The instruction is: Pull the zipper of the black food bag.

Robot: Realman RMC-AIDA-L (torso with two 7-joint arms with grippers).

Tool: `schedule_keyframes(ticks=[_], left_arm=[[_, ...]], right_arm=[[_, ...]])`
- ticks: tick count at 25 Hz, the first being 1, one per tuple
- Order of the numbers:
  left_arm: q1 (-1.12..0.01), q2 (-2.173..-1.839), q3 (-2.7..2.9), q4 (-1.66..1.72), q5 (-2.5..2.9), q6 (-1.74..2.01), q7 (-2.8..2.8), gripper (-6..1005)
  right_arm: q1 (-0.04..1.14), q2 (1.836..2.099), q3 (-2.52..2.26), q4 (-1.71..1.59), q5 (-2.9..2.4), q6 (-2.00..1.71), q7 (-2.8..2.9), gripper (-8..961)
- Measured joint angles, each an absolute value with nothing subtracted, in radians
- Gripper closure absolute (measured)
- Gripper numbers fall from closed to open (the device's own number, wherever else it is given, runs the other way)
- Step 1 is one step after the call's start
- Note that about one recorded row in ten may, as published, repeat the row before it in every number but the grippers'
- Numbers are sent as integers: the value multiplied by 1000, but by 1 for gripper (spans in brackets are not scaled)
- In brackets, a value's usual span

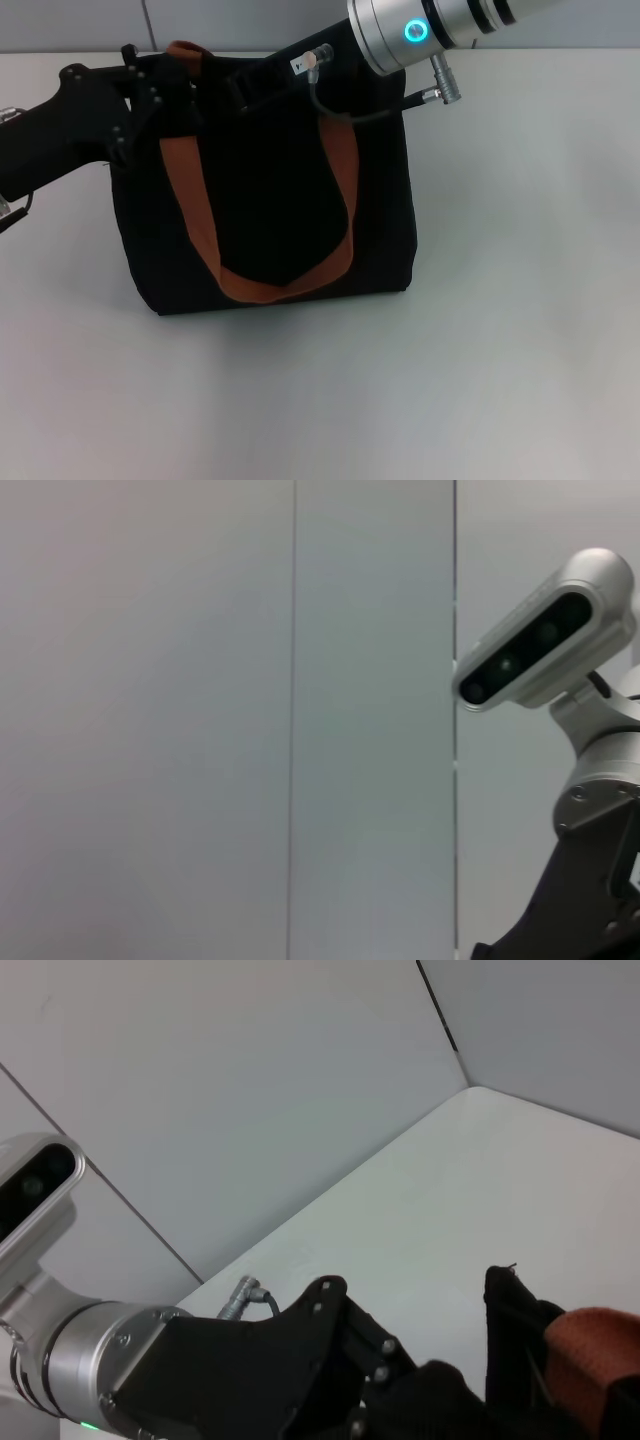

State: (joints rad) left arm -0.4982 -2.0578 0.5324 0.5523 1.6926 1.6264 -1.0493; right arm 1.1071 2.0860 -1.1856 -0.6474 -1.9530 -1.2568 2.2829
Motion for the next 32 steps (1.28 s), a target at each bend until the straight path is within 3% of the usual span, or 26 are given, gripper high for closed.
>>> schedule_keyframes(ticks=[7,12,18,32], left_arm=[[-478,-2051,525,552,1691,1629,-1050,971],[-471,-2050,525,552,1690,1631,-1050,971],[-468,-2049,525,553,1690,1635,-1050,971],[-471,-2049,525,555,1691,1637,-1051,971]], right_arm=[[1104,2086,-1186,-649,-1953,-1259,2283,670],[1106,2086,-1186,-652,-1954,-1260,2277,799],[1107,2086,-1186,-652,-1952,-1255,2267,844],[1108,2085,-1172,-654,-1947,-1249,2273,841]])
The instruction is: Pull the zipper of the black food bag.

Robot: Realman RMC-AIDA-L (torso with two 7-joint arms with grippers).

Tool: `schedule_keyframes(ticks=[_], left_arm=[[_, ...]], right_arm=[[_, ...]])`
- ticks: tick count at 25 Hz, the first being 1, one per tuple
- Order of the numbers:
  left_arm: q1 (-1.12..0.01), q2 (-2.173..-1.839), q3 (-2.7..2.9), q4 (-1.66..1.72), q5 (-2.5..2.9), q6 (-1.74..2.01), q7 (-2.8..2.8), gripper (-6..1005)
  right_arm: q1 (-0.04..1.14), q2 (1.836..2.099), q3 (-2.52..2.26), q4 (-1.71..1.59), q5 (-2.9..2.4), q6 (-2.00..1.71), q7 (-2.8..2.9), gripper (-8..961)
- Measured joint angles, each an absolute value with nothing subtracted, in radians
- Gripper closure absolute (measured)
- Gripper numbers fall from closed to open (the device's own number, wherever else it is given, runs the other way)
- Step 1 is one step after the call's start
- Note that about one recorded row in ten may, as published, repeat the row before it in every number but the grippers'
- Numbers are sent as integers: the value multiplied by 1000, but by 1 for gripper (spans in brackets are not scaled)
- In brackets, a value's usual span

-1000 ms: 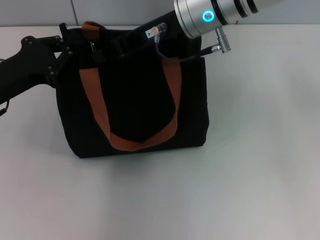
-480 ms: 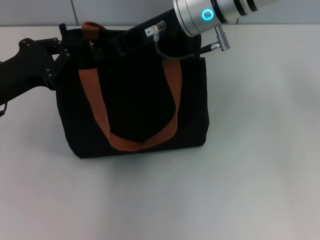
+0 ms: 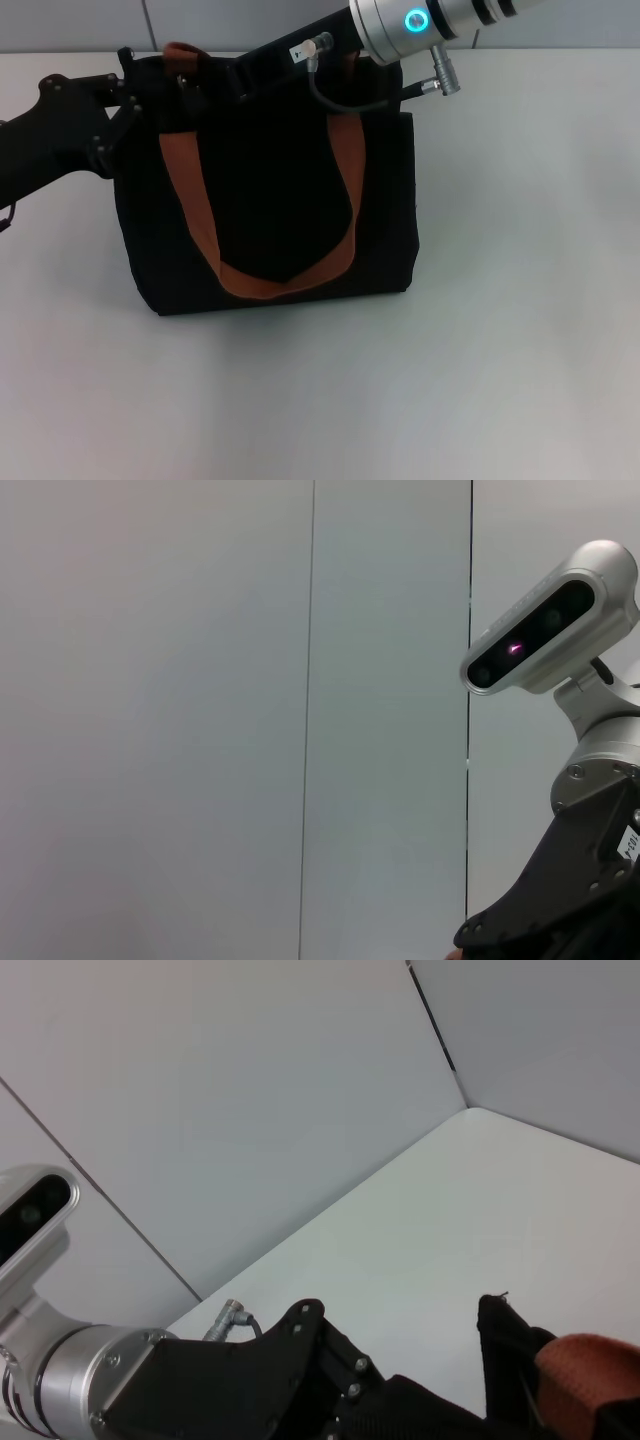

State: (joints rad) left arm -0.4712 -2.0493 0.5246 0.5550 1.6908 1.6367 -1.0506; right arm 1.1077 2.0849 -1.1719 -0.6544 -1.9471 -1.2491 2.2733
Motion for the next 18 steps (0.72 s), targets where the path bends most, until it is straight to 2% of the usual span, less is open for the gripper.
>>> schedule_keyframes(ticks=[10,18], left_arm=[[-470,-2049,525,554,1679,1637,-1051,972],[-476,-2051,530,552,1667,1643,-1051,972]], right_arm=[[1107,2084,-1179,-653,-1932,-1244,2274,797],[1115,2086,-1197,-647,-1931,-1221,2271,798]])
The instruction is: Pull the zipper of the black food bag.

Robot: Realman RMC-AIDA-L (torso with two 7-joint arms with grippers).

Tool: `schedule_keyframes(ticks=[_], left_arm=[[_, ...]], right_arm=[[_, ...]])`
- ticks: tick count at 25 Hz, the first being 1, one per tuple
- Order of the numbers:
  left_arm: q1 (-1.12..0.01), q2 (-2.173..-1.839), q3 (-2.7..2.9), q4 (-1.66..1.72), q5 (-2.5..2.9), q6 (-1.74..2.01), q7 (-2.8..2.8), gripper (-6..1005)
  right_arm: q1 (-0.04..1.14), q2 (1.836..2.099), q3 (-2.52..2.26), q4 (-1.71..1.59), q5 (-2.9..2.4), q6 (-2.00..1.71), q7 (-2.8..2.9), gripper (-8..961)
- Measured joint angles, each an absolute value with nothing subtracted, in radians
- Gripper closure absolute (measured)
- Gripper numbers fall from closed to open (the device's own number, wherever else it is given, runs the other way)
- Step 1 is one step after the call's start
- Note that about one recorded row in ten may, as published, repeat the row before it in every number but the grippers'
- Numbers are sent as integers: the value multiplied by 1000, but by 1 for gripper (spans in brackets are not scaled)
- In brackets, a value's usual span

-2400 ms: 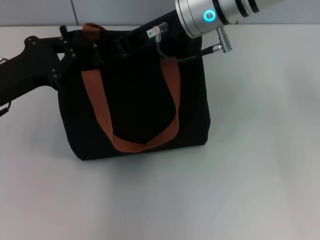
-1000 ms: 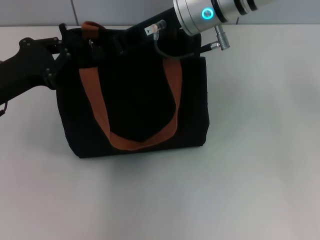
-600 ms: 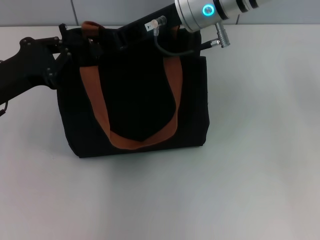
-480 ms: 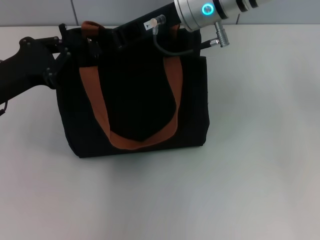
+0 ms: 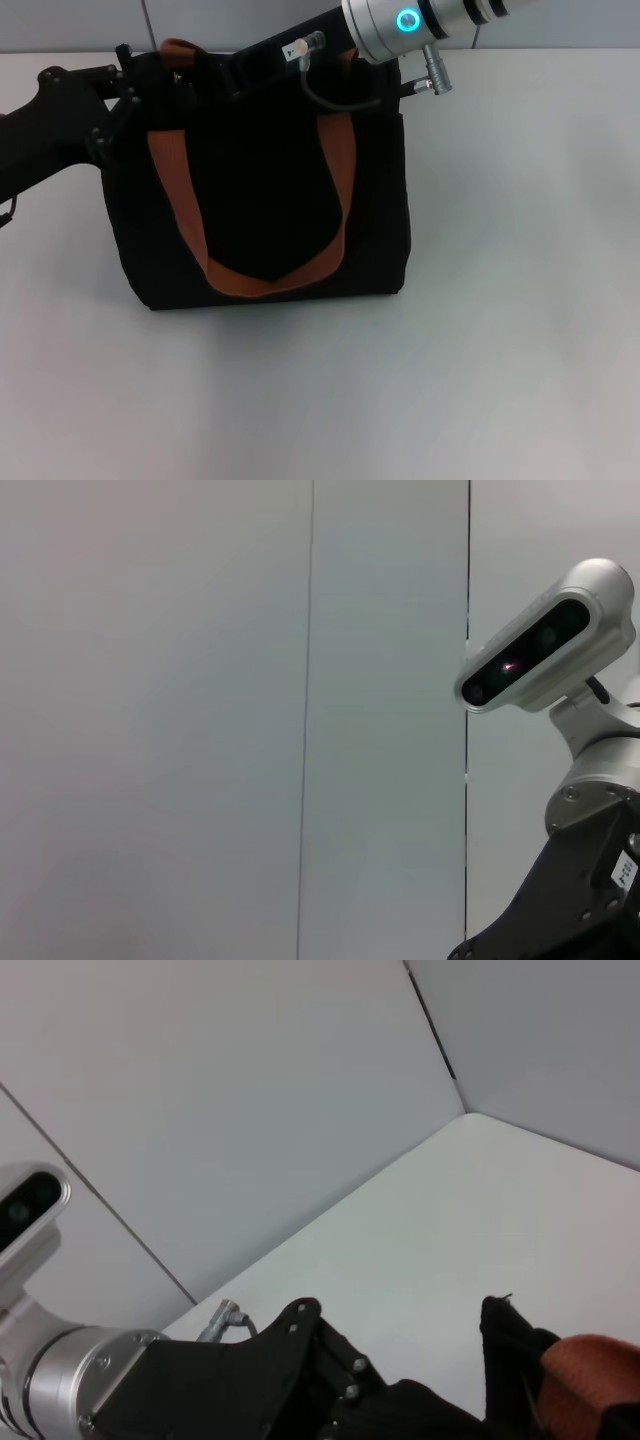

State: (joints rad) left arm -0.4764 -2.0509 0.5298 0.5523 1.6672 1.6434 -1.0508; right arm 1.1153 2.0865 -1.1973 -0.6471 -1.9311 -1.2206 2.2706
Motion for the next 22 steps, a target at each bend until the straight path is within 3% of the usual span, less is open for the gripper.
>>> schedule_keyframes(ticks=[22], left_arm=[[-484,-2053,528,551,1665,1647,-1051,972]], right_arm=[[1128,2088,-1232,-642,-1921,-1183,2261,799]])
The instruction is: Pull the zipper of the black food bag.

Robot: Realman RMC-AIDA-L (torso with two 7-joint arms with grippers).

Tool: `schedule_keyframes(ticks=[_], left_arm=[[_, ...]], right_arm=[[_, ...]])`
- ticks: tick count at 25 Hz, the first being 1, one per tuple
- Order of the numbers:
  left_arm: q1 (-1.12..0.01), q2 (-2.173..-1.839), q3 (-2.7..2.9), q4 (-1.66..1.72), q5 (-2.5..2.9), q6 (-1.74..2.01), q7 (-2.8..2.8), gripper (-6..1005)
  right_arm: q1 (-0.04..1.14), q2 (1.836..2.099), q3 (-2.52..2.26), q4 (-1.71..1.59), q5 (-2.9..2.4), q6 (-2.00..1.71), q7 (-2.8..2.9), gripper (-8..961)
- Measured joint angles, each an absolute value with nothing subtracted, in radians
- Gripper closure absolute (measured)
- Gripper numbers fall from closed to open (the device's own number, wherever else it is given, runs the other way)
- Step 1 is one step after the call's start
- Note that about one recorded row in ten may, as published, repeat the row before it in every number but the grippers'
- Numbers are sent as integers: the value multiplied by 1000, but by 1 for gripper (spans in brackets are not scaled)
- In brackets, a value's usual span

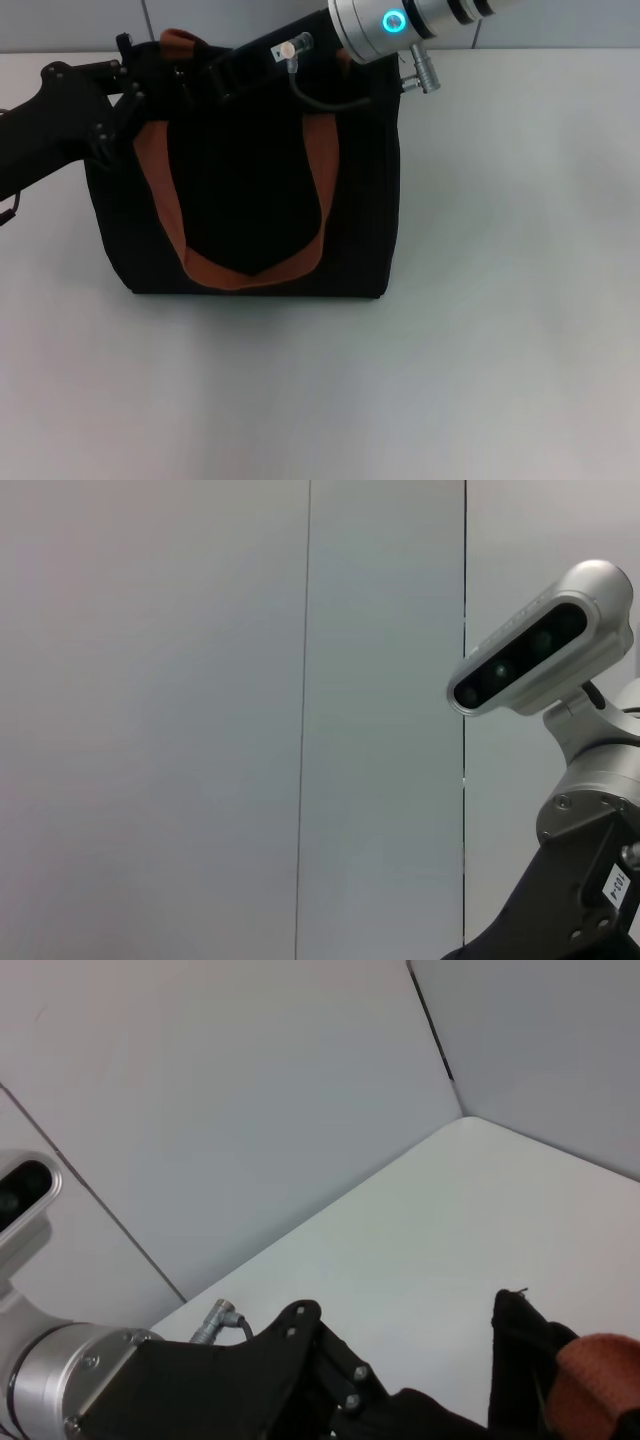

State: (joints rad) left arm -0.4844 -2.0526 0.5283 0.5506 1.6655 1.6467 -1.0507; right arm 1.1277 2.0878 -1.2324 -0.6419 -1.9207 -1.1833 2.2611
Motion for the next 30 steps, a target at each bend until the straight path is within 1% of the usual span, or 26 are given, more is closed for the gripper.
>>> schedule_keyframes(ticks=[5,10,19,23,30], left_arm=[[-483,-2054,527,551,1664,1645,-1050,972],[-482,-2053,526,549,1663,1644,-1050,971],[-479,-2050,521,548,1663,1641,-1050,971],[-477,-2050,511,548,1663,1638,-1050,971],[-475,-2048,499,548,1664,1636,-1051,971]], right_arm=[[1130,2088,-1236,-642,-1921,-1182,2232,816],[1126,2089,-1236,-646,-1922,-1183,2216,951],[1096,2089,-1234,-663,-1927,-1180,2221,954],[1017,2083,-1227,-741,-1930,-1181,2262,954],[853,2081,-1226,-923,-1991,-1192,2366,955]])
